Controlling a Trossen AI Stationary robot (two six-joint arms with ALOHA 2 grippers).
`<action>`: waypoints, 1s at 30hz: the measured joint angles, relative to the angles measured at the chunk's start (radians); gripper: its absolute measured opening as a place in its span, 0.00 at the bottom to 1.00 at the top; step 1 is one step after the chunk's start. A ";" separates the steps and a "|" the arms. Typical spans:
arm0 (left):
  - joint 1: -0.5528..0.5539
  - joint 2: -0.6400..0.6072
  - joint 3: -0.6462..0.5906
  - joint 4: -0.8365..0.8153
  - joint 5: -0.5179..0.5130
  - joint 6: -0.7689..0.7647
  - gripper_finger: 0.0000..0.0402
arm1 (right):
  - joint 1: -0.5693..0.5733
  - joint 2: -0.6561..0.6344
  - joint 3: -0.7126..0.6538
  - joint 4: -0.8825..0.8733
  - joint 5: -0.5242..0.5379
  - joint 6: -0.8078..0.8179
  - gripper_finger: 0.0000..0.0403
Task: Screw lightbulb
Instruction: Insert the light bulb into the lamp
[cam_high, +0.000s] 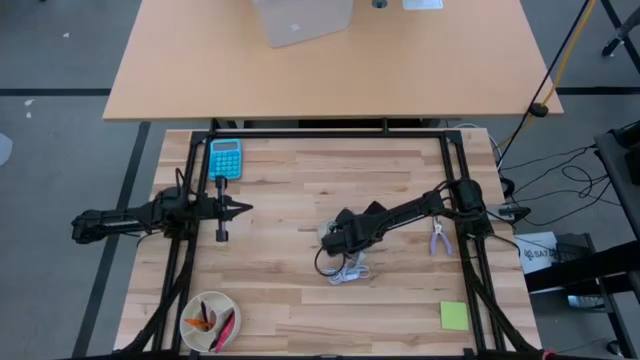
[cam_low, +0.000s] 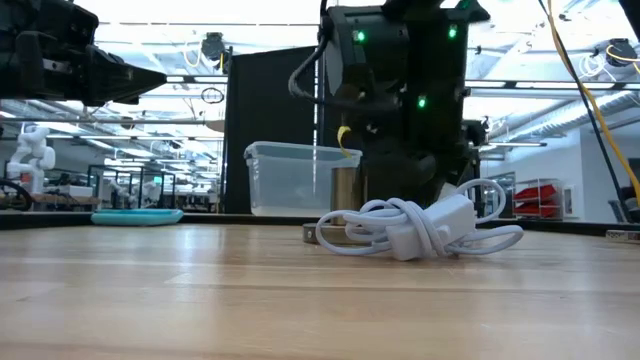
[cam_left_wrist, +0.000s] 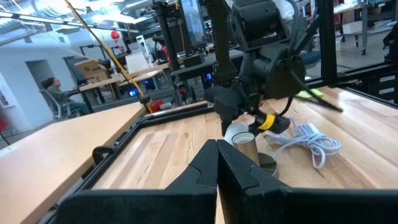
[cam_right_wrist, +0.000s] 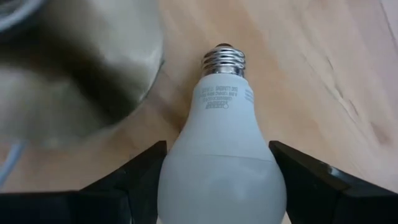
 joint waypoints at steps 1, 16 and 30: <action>0.000 0.000 0.000 0.000 0.000 0.000 0.00 | 0.001 -0.004 0.017 -0.027 0.000 -0.018 0.62; 0.000 0.000 0.000 0.002 0.000 -0.042 0.00 | -0.009 -0.039 0.388 -0.364 -0.005 -0.451 0.62; 0.001 0.110 0.006 -0.008 -0.172 -0.214 0.00 | -0.076 -0.039 0.537 -0.361 -0.095 -0.693 0.62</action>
